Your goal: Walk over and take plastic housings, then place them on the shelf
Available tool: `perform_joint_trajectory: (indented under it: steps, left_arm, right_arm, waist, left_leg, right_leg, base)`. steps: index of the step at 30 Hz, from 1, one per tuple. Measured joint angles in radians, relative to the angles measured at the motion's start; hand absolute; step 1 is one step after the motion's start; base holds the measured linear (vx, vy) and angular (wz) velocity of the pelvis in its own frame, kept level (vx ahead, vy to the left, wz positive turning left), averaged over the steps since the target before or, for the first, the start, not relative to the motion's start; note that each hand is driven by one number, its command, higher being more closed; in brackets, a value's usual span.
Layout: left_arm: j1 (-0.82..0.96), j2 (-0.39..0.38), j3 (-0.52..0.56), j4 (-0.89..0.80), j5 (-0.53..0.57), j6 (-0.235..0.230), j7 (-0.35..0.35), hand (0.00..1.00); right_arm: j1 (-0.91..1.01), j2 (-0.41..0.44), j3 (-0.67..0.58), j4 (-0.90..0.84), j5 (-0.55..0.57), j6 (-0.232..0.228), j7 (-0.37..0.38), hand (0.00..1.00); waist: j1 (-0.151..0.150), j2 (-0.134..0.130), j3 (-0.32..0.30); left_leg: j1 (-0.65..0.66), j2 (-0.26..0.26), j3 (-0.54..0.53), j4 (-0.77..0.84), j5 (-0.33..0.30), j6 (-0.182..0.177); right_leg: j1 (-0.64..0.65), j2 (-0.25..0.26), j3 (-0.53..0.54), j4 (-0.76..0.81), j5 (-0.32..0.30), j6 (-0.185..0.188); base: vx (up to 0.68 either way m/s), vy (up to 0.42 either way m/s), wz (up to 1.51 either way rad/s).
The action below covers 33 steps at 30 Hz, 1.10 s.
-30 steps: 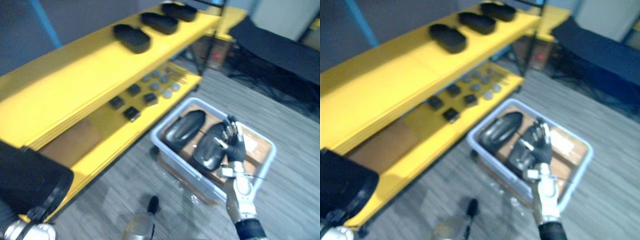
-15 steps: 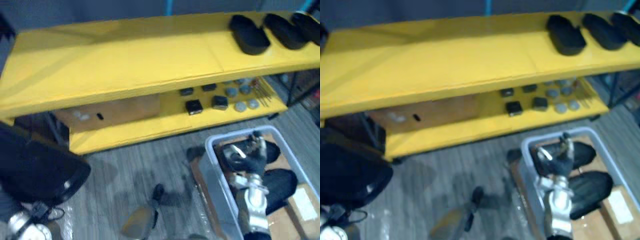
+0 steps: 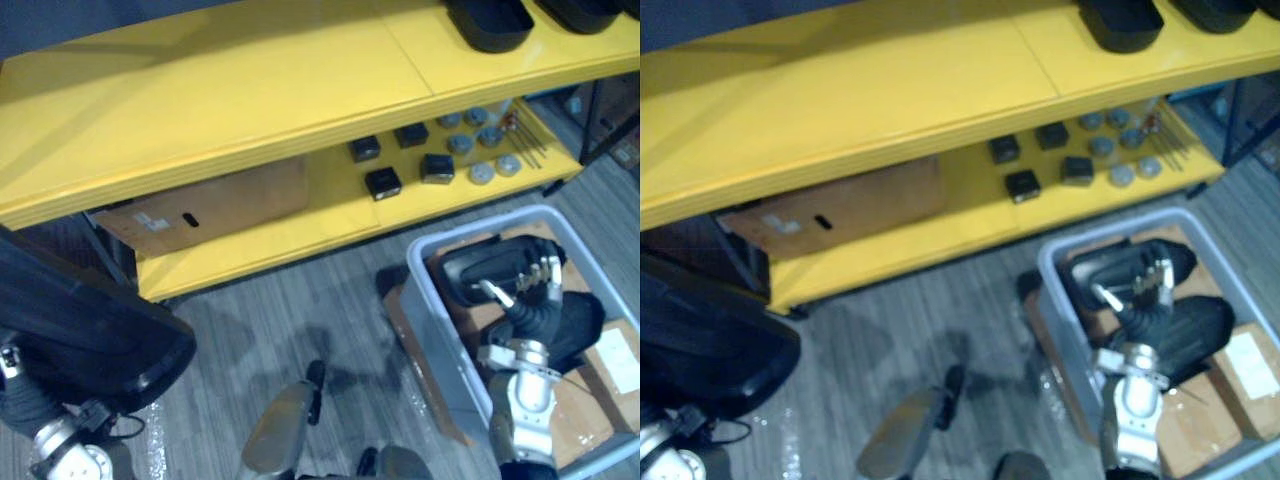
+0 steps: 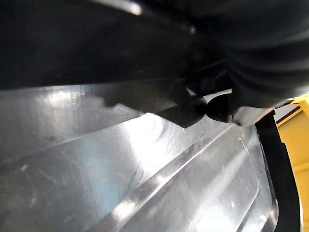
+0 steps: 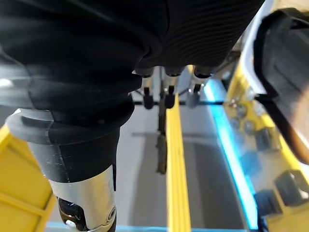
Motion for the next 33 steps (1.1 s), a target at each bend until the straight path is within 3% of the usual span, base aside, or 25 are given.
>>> perform_joint_trajectory:
  steps: [2,4,5,6,8,10,12,15,17,18,21,22,25,27,33]
  left_arm:
    - [-0.013,0.009,0.000,-0.020,0.005,0.000,-0.010,1.00]
    - [-0.017,0.032,-0.003,-0.051,0.034,0.000,-0.021,1.00]
    - [-0.018,0.041,-0.004,-0.067,0.038,0.000,-0.021,1.00]
    - [-0.023,0.046,-0.005,-0.075,0.041,0.000,-0.021,1.00]
    - [-0.069,0.052,-0.018,-0.084,0.079,0.002,-0.018,1.00]
    - [-0.090,0.061,-0.058,-0.084,0.080,0.006,-0.009,1.00]
    - [-0.098,0.068,-0.093,-0.084,0.083,0.012,0.003,1.00]
    - [-0.096,0.069,-0.149,-0.084,0.109,0.023,0.001,1.00]
    - [-0.089,0.075,-0.170,-0.090,0.112,0.026,-0.024,1.00]
    - [-0.085,0.061,-0.172,-0.091,0.115,0.030,-0.029,1.00]
    - [-0.086,0.042,-0.191,-0.097,0.124,0.046,-0.025,1.00]
    - [-0.106,0.039,-0.195,-0.099,0.146,0.050,-0.016,1.00]
    - [-0.203,0.040,-0.236,-0.099,0.150,0.050,0.014,1.00]
    - [-0.248,0.042,-0.252,-0.098,0.160,0.050,0.037,1.00]
    - [-0.294,0.086,-0.281,-0.091,0.230,0.061,0.115,1.00]
  right_arm:
    - [-0.012,0.004,0.001,-0.002,-0.001,0.000,-0.002,0.00]
    - [-0.020,0.004,-0.005,-0.002,-0.021,0.000,-0.003,0.00]
    - [-0.025,0.004,-0.006,-0.002,-0.031,0.000,-0.001,0.00]
    - [-0.025,0.004,-0.006,-0.002,-0.039,0.000,0.000,0.00]
    - [-0.024,0.003,-0.016,-0.004,-0.041,0.000,0.011,0.00]
    - [-0.011,0.003,-0.039,-0.014,-0.040,0.000,0.031,0.00]
    - [0.008,0.002,-0.058,-0.038,-0.040,0.000,0.044,0.00]
    - [0.044,0.002,-0.080,-0.064,-0.040,0.001,0.042,0.00]
    - [0.055,0.002,-0.087,-0.075,-0.039,0.001,0.036,0.00]
    - [0.028,-0.025,-0.096,-0.071,-0.038,0.000,0.024,0.00]
    - [-0.027,-0.076,-0.119,-0.073,-0.037,-0.007,0.000,0.00]
    - [-0.073,-0.096,-0.133,-0.075,-0.037,-0.007,-0.008,0.00]
    - [-0.104,-0.115,-0.164,-0.117,-0.037,-0.008,-0.043,0.00]
    - [-0.110,-0.115,-0.167,-0.138,-0.030,-0.016,-0.045,0.00]
    - [-0.128,-0.114,-0.165,-0.238,0.000,-0.049,-0.061,0.00]
  waist:
    - [-0.010,0.005,-0.004]
    - [-0.016,-0.003,-0.009]
    - [-0.019,-0.001,-0.008]
    - [-0.021,0.000,-0.008]
    - [-0.041,0.027,-0.022]
    - [-0.043,0.050,-0.035]
    - [-0.055,0.054,-0.042]
    - [-0.074,0.038,-0.060]
    - [-0.067,-0.011,-0.096]
    - [-0.055,-0.017,-0.111]
    - [-0.053,0.031,-0.133]
    - [-0.057,0.043,-0.133]
    - [-0.084,0.067,-0.141]
    - [-0.098,0.068,-0.140]
    - [-0.113,0.069,-0.139]
  left_leg:
    - [0.002,0.013,-0.025,0.017,-0.024,0.010]
    - [0.045,0.015,-0.042,-0.027,-0.034,0.021]
    - [0.071,0.016,-0.051,-0.043,-0.031,0.016]
    - [0.087,0.018,-0.055,-0.053,-0.031,0.016]
    - [0.145,0.036,-0.099,-0.096,-0.033,0.011]
    - [0.187,0.056,-0.129,-0.117,-0.041,-0.003]
    - [0.222,0.063,-0.170,-0.126,-0.053,-0.020]
    - [0.246,0.062,-0.261,-0.122,-0.079,-0.055]
    - [0.231,0.041,-0.303,-0.112,-0.114,-0.093]
    - [0.215,0.060,-0.303,-0.083,-0.146,-0.120]
    - [0.190,0.140,-0.259,-0.102,-0.139,-0.141]
    - [0.197,0.165,-0.205,-0.167,-0.099,-0.172]
    - [0.196,0.230,-0.041,-0.289,-0.009,-0.181]
    - [0.203,0.224,-0.036,-0.330,0.019,-0.186]
    - [0.226,0.188,-0.022,-0.336,0.026,-0.180]
  right_leg:
    - [-0.146,-0.003,0.050,0.285,0.107,-0.010]
    - [-0.233,-0.013,0.096,0.443,0.180,-0.018]
    - [-0.251,-0.011,0.102,0.454,0.152,-0.014]
    - [-0.259,-0.008,0.107,0.445,0.136,-0.012]
    - [-0.300,0.015,0.112,0.317,0.095,-0.016]
    - [-0.332,0.036,0.137,0.185,0.097,-0.006]
    - [-0.354,0.043,0.180,0.088,0.122,0.021]
    - [-0.370,0.052,0.244,-0.025,0.206,0.023]
    - [-0.342,0.035,0.251,-0.104,0.297,0.015]
    - [-0.325,0.041,0.224,-0.146,0.343,0.071]
    - [-0.313,0.088,0.182,-0.204,0.377,0.037]
    - [-0.315,0.087,0.167,-0.224,0.388,0.025]
    - [-0.314,0.077,0.121,-0.280,0.411,0.019]
    - [-0.314,0.067,0.111,-0.292,0.417,0.025]
    - [-0.291,0.031,0.111,-0.300,0.424,0.035]
  base:
    - [0.18,0.041,0.16]
    - [0.23,0.064,0.13]
    - [0.20,0.062,0.07]
    - [0.05,0.081,0.19]
    - [-0.05,0.093,0.38]
    - [-0.16,0.090,0.41]
    - [-0.16,0.030,0.64]
    - [-0.08,-0.112,0.87]
    - [0.03,-0.323,0.86]
    - [0.07,-0.308,0.44]
    - [0.12,-0.243,0.28]
    - [0.10,-0.171,0.30]
    - [0.06,-0.097,0.39]
    - [0.04,0.004,0.24]
    - [0.03,0.072,0.02]
